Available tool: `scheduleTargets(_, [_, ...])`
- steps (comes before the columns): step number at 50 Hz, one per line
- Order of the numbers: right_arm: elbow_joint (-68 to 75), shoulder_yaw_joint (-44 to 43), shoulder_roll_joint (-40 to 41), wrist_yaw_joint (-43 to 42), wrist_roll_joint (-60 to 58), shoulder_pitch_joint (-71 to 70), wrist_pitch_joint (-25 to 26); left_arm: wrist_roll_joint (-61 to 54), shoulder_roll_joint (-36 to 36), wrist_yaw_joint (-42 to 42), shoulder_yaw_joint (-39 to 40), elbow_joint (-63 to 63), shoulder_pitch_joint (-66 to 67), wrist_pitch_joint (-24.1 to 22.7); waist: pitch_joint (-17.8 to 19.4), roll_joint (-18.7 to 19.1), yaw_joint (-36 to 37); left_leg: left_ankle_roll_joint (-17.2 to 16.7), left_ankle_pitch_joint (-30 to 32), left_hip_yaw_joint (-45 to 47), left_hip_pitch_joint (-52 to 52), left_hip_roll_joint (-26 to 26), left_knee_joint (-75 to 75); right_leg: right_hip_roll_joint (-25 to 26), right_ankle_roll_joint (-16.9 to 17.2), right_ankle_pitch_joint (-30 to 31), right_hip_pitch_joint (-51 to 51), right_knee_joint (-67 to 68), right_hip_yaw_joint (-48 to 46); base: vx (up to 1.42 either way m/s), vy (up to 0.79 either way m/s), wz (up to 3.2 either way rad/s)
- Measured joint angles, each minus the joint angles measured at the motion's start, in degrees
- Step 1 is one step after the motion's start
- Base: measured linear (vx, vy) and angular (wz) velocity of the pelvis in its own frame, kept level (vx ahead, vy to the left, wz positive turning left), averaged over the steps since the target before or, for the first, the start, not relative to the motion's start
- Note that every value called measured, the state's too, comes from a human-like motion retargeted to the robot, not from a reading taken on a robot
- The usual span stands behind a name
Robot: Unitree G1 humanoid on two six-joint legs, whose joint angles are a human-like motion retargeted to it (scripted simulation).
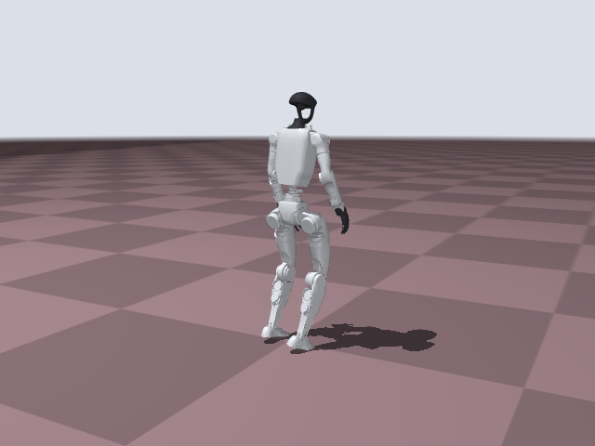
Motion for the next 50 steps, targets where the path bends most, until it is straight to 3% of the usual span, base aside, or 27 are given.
scheduleTargets(8, [0.2,0.4,-0.2,-0.4,-0.8,0.3,-0.5,0.2,-0.4,-1.6,0.0,1.9,2.7,0.3,-0.5,-0.8,-1.3,0.2,1.8,0.2,2.1,-0.5,-1.2,-0.5,1.1,1.6,0.3,2.6,0.9,0.00,0.00,0.00])
scheduleTargets(17, [1.0,2.9,0.6,-0.9,-2.4,-0.6,-0.3,-0.7,0.0,-1.0,-2.5,1.3,1.3,0.4,0.2,-2.7,-3.2,4.2,-5.7,1.6,4.0,-2.7,1.1,-3.3,0.5,-3.9,-3.3,15.3,1.5,0.00,0.00,0.00])
scheduleTargets(23, [2.8,3.6,0.9,-1.6,-1.8,-2.3,-0.6,-1.0,0.9,1.7,-4.4,-3.4,-4.3,-1.1,1.0,-3.9,-4.2,5.5,-7.0,1.6,5.9,-4.4,-3.1,-6.4,0.1,-2.2,-7.5,22.9,0.7,0.00,0.00,0.00])
scheduleTargets(29, [4.0,4.0,1.7,-3.0,-0.4,-2.3,-1.2,-2.1,1.7,4.5,-4.8,-8.1,-6.4,-2.8,0.7,-3.7,-4.8,4.3,-5.9,0.4,6.3,-4.8,-6.2,-6.6,-0.7,-3.9,-9.9,23.1,0.0,0.00,0.00,0.00])
scheduleTargets(39, [5.3,2.9,3.7,-3.5,1.9,-1.1,-1.2,-4.7,0.3,3.9,-2.0,-4.8,-3.5,-2.2,0.0,-2.0,-3.3,2.3,-6.9,-0.4,5.2,-2.0,-1.9,-1.7,-1.0,-6.3,-5.2,12.1,0.3,0.05,-0.04,-0.09])
scheduleTargets(45, [1.7,1.2,3.9,-4.2,4.1,-0.6,-1.7,-6.8,-0.3,1.5,1.2,-0.4,3.4,-0.9,-0.2,-0.2,-1.4,-1.6,0.5,-0.1,0.3,1.2,8.8,1.8,-0.6,-0.6,-2.0,7.7,0.6,0.04,-0.05,-0.21])
scheduleTargets(50, [-3.0,0.0,2.9,-5.4,5.3,0.0,-2.8,-8.6,-0.2,-0.9,2.7,1.0,8.1,-0.3,0.0,1.1,0.4,-2.1,1.0,0.3,-4.4,2.8,16.1,3.3,-0.1,0.4,0.1,5.6,0.4,0.01,-0.02,-0.07])
